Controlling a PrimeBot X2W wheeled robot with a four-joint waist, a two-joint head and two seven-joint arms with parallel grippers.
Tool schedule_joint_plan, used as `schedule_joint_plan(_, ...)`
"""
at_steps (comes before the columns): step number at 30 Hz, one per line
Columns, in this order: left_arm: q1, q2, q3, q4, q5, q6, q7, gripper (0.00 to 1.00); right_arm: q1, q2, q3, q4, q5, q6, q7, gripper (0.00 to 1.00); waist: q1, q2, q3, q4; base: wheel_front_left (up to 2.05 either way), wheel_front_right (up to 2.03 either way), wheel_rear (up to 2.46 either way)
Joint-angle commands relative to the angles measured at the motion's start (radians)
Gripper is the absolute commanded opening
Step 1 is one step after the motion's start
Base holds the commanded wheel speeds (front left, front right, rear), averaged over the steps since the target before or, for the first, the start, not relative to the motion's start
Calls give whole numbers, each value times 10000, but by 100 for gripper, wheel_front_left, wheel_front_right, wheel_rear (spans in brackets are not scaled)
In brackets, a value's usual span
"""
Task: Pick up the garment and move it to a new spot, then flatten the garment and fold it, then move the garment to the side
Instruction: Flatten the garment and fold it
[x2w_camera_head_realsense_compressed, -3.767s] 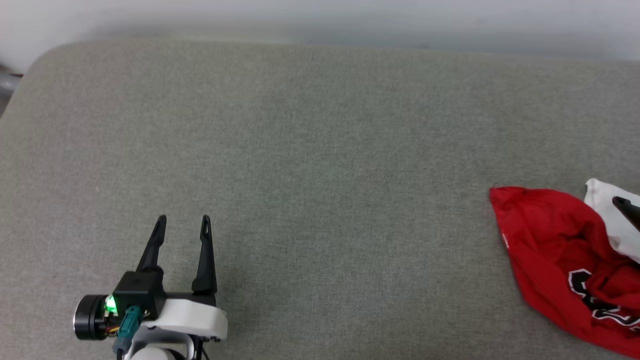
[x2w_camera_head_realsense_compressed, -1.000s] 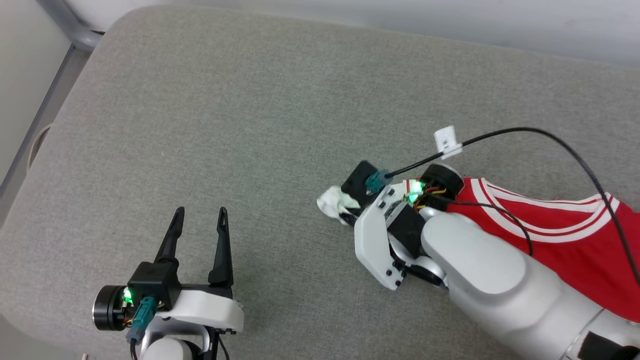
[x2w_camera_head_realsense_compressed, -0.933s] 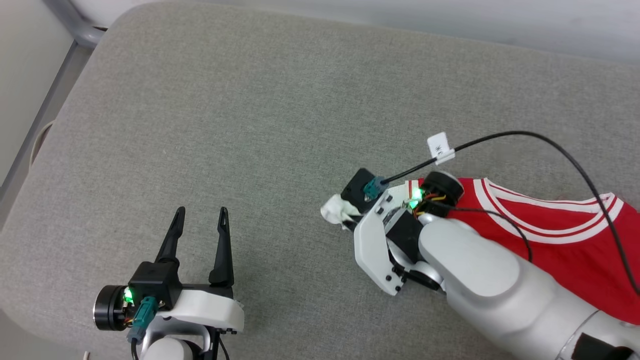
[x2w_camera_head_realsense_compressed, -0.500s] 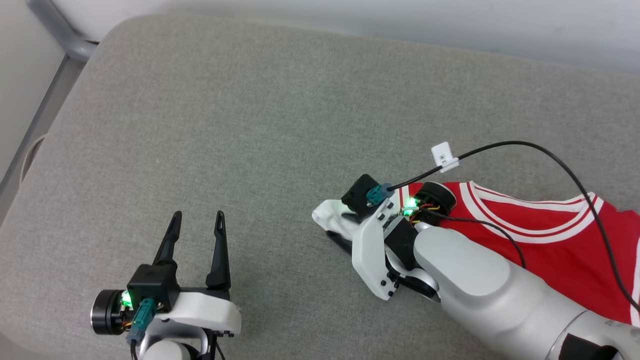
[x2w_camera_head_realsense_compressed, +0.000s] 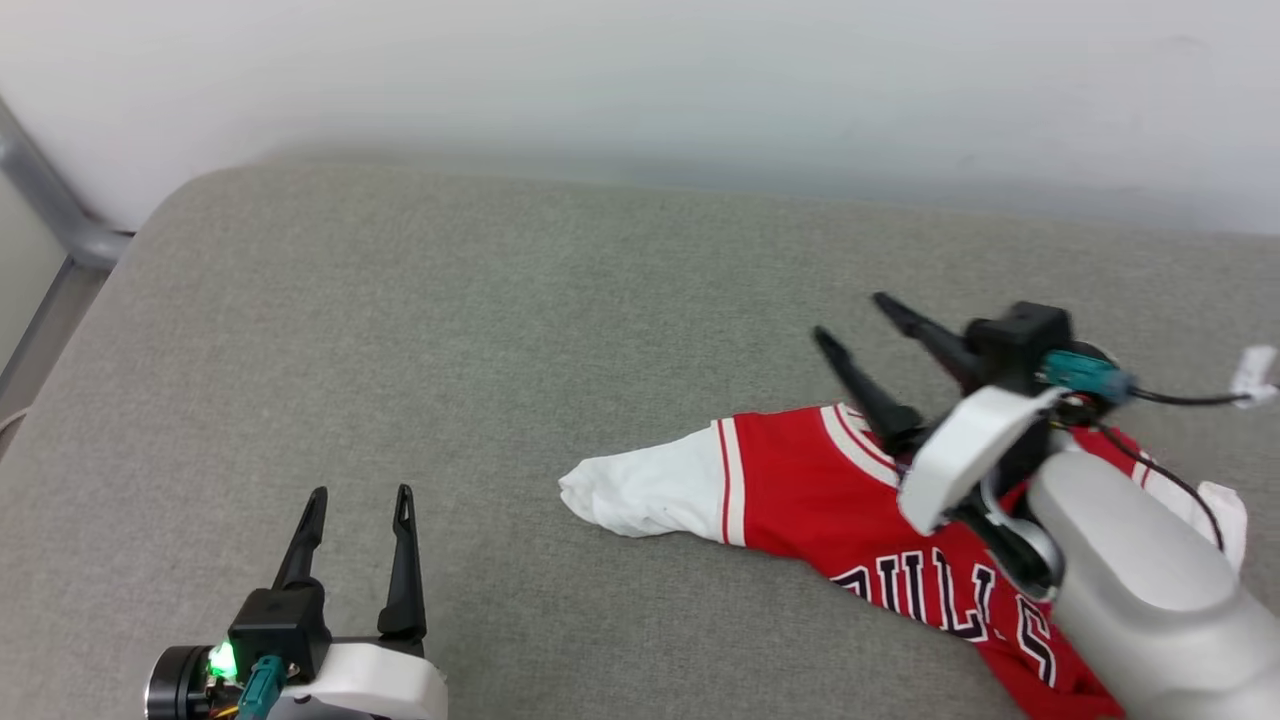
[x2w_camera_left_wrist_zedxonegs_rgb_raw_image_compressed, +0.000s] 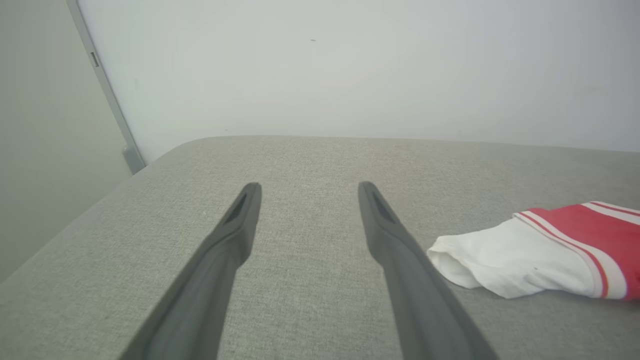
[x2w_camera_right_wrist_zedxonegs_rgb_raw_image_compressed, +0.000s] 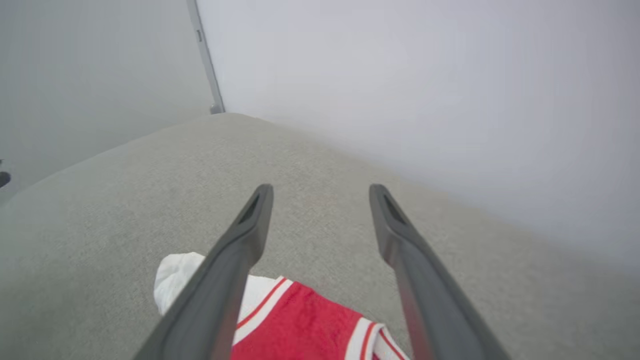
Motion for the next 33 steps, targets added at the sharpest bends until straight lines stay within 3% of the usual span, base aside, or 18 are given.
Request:
schedule_joint_plan(1, 103, 26, 49, -47, 31, -42, -26, 100, 401, -48, -566, -147, -349, -11, -89, 100, 1, 0, -195, -217, 0, 0, 0)
schedule_joint_plan(6, 214, 34, 190, -79, 77, -155, -26, 100, 2223, 356, -3761, -1465, -2221, -9, -147, 100, 1, 0, -394, -490, 0, 0, 0)
schedule_joint_plan(14, 77, 158, 292, -62, 132, -370, -26, 100, 5830, 2358, -7914, -4713, -5074, -12, -145, 100, 1, 0, -564, -709, 0, 0, 0)
schedule_joint_plan(18, -37, 287, 358, -48, 173, -497, -26, 100, 6816, 2732, -8592, -5467, -5418, -11, -146, 100, 1, 0, -639, -833, 0, 0, 0)
schedule_joint_plan(26, -742, 933, 98, 433, 40, -1082, -24, 100, 7715, 2826, -8772, -5941, -5089, -9, -147, 100, 1, 0, -711, -996, 0, 0, 0)
schedule_joint_plan(29, -1492, 1382, -223, 722, -186, -1306, 309, 100, 7770, 2826, -8756, -6000, -5038, -9, -147, 100, 1, 0, -669, -1008, 0, 0, 0)
schedule_joint_plan(33, -2532, 1978, -980, 924, -1011, -1454, 1572, 100, 7648, 2828, -8688, -6089, -5149, -9, -147, 100, 1, 0, -500, -1050, 0, 0, 0)
